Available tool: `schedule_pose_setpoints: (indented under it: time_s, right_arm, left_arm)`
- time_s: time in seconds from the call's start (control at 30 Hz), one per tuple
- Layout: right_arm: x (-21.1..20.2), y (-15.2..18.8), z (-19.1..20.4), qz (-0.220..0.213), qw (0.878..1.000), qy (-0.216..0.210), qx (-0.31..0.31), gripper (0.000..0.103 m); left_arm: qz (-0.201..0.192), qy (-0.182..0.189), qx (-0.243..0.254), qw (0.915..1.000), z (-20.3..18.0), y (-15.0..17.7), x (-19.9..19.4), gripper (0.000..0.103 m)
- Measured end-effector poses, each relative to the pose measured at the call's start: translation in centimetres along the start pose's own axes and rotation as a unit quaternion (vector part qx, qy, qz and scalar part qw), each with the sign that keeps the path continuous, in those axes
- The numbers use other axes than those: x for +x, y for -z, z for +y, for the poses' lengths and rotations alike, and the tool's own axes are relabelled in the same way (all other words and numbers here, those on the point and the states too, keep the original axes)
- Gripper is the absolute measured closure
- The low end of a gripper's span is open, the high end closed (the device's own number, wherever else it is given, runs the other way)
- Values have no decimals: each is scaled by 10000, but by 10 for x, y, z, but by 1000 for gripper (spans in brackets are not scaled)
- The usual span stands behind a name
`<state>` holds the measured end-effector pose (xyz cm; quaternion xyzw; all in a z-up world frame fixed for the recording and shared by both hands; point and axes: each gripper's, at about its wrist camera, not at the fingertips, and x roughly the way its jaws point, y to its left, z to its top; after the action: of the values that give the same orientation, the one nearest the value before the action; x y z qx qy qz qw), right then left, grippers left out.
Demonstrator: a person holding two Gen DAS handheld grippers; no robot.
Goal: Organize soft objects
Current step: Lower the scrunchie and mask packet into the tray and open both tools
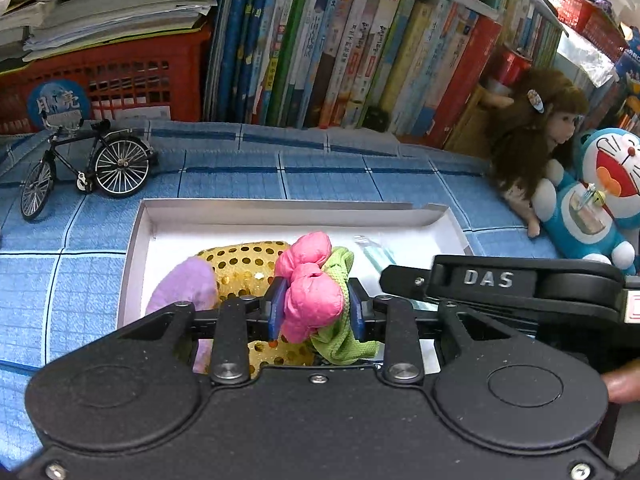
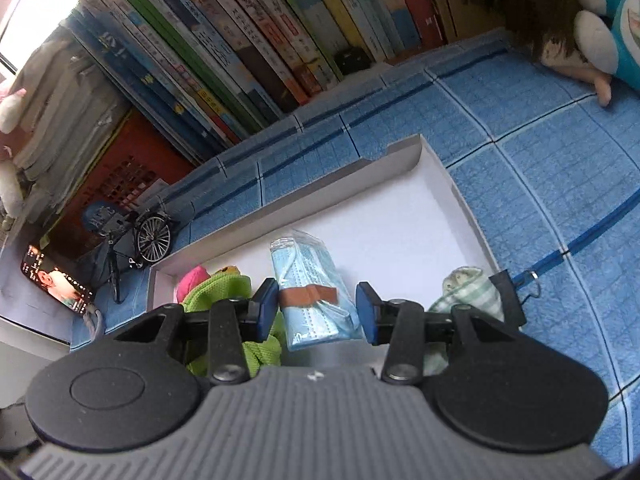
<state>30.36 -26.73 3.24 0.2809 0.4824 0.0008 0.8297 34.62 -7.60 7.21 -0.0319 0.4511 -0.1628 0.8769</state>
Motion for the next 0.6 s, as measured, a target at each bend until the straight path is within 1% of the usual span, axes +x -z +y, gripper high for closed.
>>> schedule_pose_setpoints:
  time_s: [0.2,0.23,0.3,0.37,0.6]
  right_arm:
    - [7,1,1,109,9999,32,28,53]
    - [6,1,1,114,9999,-10,4,53]
    - [4,2,1,164,9998,-121,-17,44]
    - [1,2,0,185,9997,-187,5,39]
    - [-17,6,-2,116,9990,-423,-54,35]
  left_arm:
    - [-29,-71,119,9999,-2,2,-1,71]
    - [-49,-92,142,9998,-3,3,-3,68]
    - [-80,-98,168,9998,-3,4,-7,64]
    - [-113,-88,159,9998,-3,4,-11,61]
    - [-281,-36,123,9995,-5,8,-34,55]
